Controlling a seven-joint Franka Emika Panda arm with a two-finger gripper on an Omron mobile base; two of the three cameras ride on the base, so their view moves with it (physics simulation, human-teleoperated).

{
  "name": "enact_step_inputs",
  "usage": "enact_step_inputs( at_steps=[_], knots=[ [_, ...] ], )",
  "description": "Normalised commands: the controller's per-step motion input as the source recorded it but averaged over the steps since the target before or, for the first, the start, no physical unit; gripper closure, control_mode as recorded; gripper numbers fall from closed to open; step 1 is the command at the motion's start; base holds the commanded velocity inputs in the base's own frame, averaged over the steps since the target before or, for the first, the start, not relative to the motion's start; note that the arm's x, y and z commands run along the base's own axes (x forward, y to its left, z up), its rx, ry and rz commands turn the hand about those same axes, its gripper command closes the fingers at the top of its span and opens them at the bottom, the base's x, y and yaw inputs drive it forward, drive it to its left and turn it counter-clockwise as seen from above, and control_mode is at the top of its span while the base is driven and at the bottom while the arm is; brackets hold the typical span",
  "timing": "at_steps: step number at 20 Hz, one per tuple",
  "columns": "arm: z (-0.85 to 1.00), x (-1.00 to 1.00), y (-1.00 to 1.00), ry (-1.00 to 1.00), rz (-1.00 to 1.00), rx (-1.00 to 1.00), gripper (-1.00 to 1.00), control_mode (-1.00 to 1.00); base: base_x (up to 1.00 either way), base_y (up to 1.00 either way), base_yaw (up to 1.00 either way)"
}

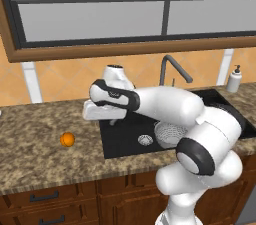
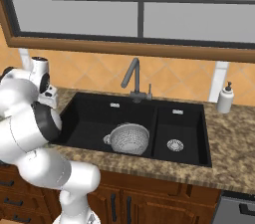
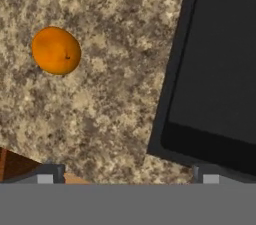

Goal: Put the colander in the sink, put the orange, mango in the colander, and turn on the sink faucet and pour water over the colander.

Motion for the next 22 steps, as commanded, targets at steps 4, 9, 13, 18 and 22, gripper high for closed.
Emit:
enact_step_inputs(
  at_steps=[4, 9, 13, 18, 22],
  knots=[
    [0.00, 0.25, 0.55, 0.00, 0.05, -0.01, -1.00, -1.00, 0.00, 0.00, 0.00],
    [-0.07, 0.07, 0.61, 0.00, 0.03, 0.00, -1.00, -1.00, 0.00, 0.00, 0.00],
    [-0.21, 0.13, 0.62, 0.00, 0.00, -0.08, -1.00, -1.00, 0.00, 0.00, 0.00],
    [-0.31, 0.15, 0.35, 0.00, 0.00, -0.17, -1.00, -1.00, 0.00, 0.00, 0.00],
    [-0.23, 0.21, 0.06, 0.00, 0.00, -0.10, -1.00, -1.00, 0.00, 0.00, 0.00]
  ],
)
